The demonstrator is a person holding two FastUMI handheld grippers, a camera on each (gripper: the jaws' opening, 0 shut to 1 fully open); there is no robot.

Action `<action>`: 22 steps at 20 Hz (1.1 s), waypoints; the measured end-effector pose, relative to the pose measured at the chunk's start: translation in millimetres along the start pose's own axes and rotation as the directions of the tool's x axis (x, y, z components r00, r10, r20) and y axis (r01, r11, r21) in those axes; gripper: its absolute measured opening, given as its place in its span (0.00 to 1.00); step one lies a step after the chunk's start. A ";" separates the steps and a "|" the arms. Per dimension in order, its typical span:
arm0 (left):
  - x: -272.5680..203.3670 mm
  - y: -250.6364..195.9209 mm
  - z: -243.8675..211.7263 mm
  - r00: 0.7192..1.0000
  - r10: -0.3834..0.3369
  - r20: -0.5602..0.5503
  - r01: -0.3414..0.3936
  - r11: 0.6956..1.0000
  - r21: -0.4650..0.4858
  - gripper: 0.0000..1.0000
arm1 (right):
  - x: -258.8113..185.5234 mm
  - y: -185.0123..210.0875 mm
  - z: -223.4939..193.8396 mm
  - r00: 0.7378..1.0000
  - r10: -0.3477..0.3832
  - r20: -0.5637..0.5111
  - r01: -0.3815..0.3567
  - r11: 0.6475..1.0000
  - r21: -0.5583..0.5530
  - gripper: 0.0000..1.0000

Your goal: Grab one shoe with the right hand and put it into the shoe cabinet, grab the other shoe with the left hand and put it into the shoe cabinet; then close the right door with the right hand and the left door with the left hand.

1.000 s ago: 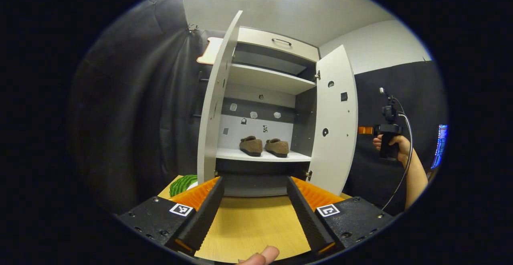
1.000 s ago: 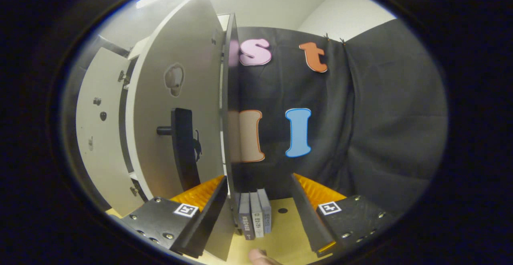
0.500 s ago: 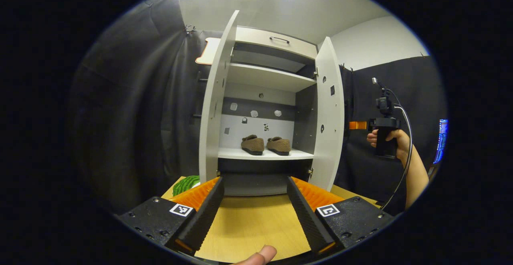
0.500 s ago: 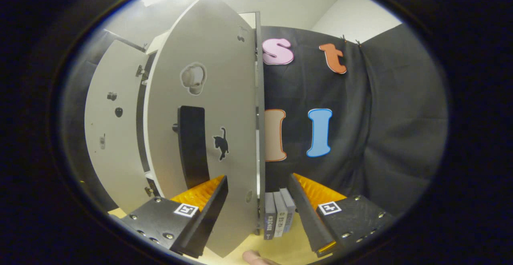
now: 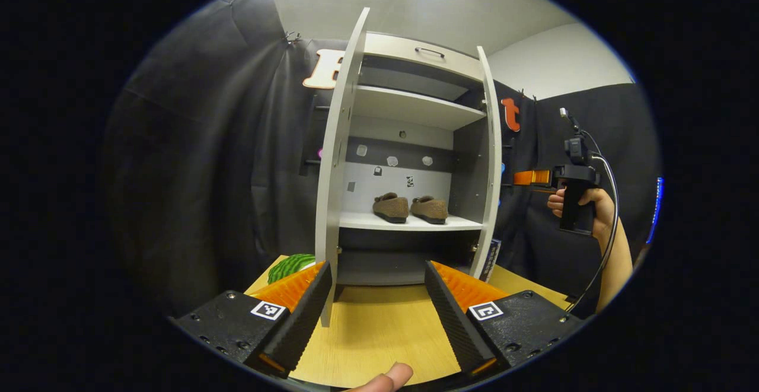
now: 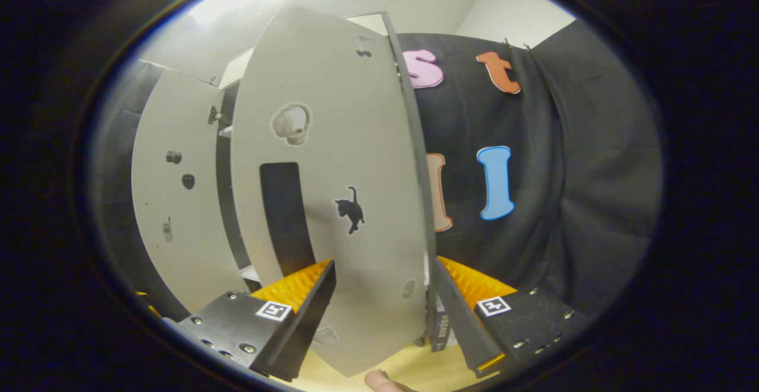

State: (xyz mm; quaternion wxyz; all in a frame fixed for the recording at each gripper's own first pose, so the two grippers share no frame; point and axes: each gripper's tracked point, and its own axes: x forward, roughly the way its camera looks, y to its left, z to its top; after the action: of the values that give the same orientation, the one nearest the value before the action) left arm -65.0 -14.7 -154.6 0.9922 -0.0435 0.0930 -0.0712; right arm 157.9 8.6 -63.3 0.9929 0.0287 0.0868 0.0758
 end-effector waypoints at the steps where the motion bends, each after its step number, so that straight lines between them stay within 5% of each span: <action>1: 0.5 2.1 -0.1 1.000 -0.008 0.004 0.007 1.000 0.005 0.96 | -3.0 4.5 -1.7 1.000 0.009 0.001 -0.009 1.000 0.018 0.98; 4: 4.3 17.7 0.7 1.000 -0.001 -0.002 0.001 1.000 0.007 0.96 | -10.9 11.4 -3.2 0.999 0.042 0.028 -0.044 0.998 0.054 0.93; 8: 10.3 52.0 16.2 0.998 0.052 0.019 -0.052 0.999 0.000 0.96 | -31.6 7.5 -10.1 0.998 0.044 0.048 -0.047 0.996 0.076 1.00; 22: 53.6 184.0 90.1 0.962 0.253 0.106 -0.256 0.967 0.014 0.96 | -158.0 50.9 -57.5 0.982 0.167 0.084 -0.167 0.986 -0.006 0.98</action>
State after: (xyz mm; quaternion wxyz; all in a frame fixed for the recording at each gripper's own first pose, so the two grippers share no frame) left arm 28.9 165.4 -94.3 0.9971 -0.0213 0.0452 0.0579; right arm -13.4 36.9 -89.8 0.9858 0.0395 0.0423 0.1574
